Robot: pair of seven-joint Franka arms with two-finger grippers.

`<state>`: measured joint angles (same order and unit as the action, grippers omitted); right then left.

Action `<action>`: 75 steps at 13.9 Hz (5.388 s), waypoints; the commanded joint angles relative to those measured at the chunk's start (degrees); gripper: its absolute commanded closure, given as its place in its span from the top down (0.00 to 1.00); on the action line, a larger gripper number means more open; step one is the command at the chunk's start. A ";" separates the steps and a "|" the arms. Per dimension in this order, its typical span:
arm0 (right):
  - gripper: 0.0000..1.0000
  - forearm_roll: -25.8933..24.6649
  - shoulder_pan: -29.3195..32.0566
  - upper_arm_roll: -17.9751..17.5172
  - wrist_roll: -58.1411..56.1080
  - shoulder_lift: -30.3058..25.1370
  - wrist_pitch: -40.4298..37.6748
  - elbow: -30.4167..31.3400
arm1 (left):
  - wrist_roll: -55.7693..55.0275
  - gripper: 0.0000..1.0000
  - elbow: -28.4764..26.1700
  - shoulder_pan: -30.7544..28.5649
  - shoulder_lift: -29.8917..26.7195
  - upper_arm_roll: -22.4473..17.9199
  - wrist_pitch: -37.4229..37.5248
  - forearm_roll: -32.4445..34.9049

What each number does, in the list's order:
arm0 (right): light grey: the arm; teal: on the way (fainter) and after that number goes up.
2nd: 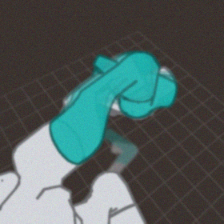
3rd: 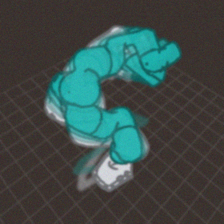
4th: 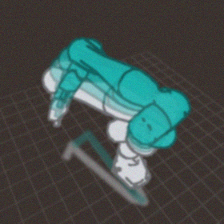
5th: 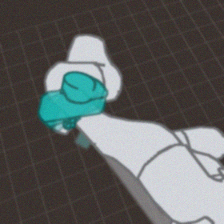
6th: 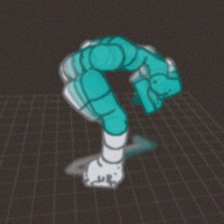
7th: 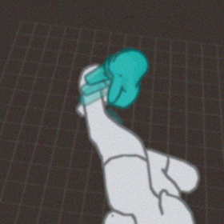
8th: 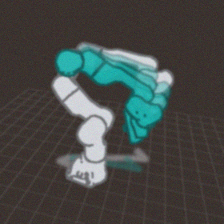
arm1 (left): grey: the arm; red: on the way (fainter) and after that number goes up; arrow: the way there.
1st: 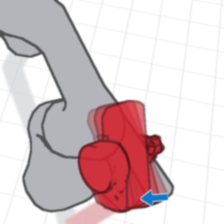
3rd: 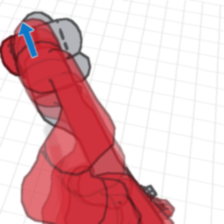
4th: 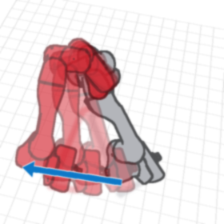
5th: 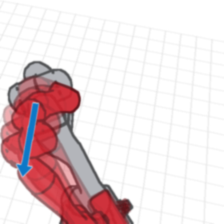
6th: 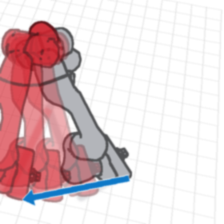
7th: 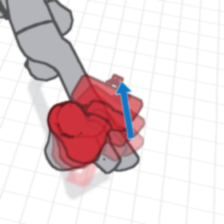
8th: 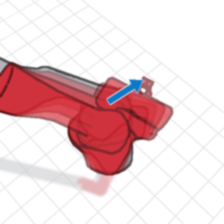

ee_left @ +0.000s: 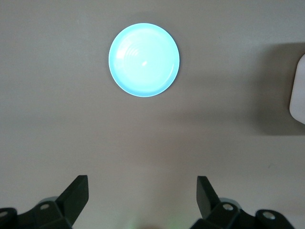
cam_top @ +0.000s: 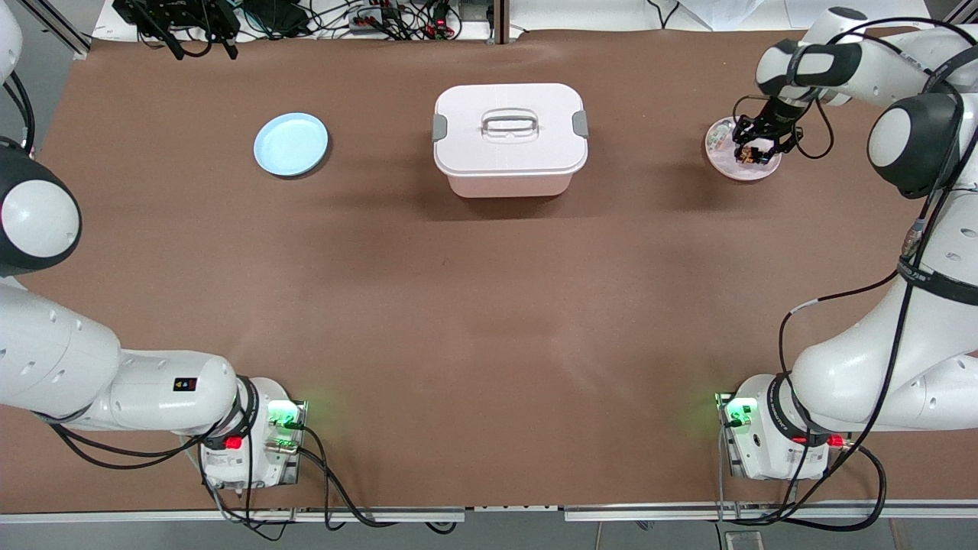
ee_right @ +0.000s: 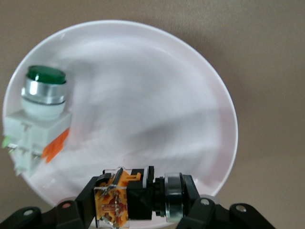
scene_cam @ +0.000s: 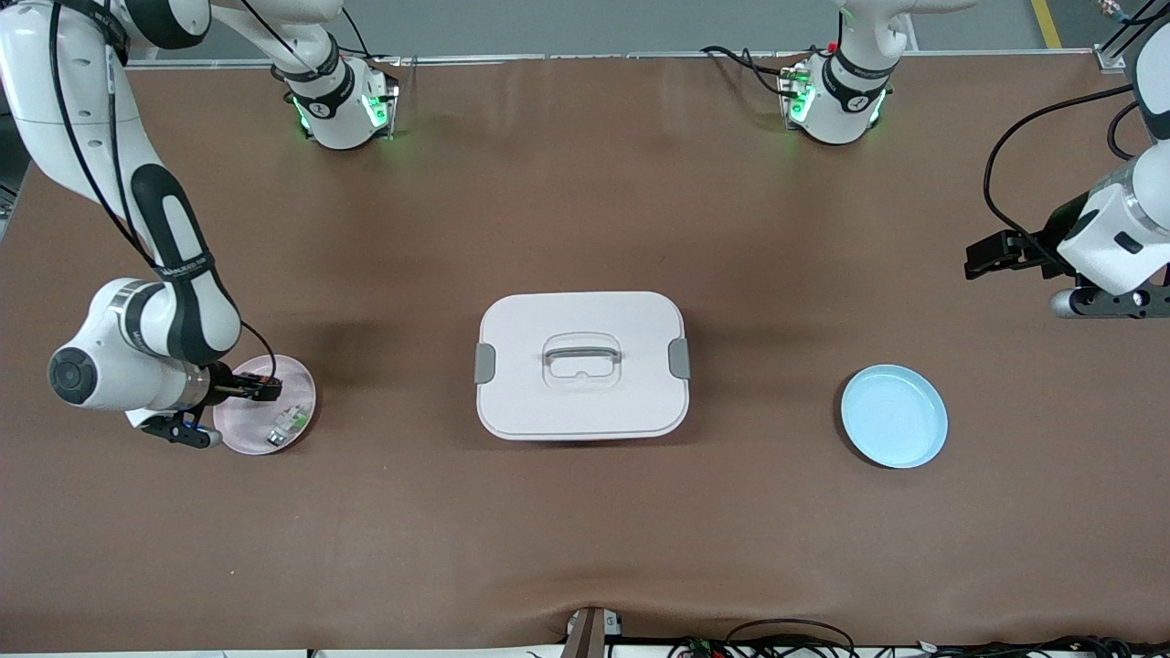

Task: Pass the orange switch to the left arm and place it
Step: 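Lift the switch with the right gripper while the left gripper moves inward, then carry the switch over the box toward the approaching left gripper, then grasp the switch with the left gripper and open the right gripper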

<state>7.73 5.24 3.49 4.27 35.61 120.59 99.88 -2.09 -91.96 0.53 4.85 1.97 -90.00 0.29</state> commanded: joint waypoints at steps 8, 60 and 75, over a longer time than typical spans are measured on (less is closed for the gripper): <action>0.00 14.15 -0.05 -0.94 29.01 -9.05 -31.72 -12.43 | -2.04 1.00 1.17 -2.01 1.12 -0.47 -2.02 -11.87; 0.00 31.73 -34.42 -0.94 96.54 -6.87 -16.00 -25.53 | -23.48 1.00 -12.98 24.95 9.47 16.23 -64.33 -59.78; 0.00 33.22 -36.97 -2.44 99.09 -6.87 -16.09 -26.41 | -23.92 1.00 -12.01 27.33 12.29 16.23 -68.82 -59.96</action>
<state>40.21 -31.38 0.90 102.14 28.02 104.88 75.02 -25.90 -104.38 27.74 16.89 18.13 -157.89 -58.35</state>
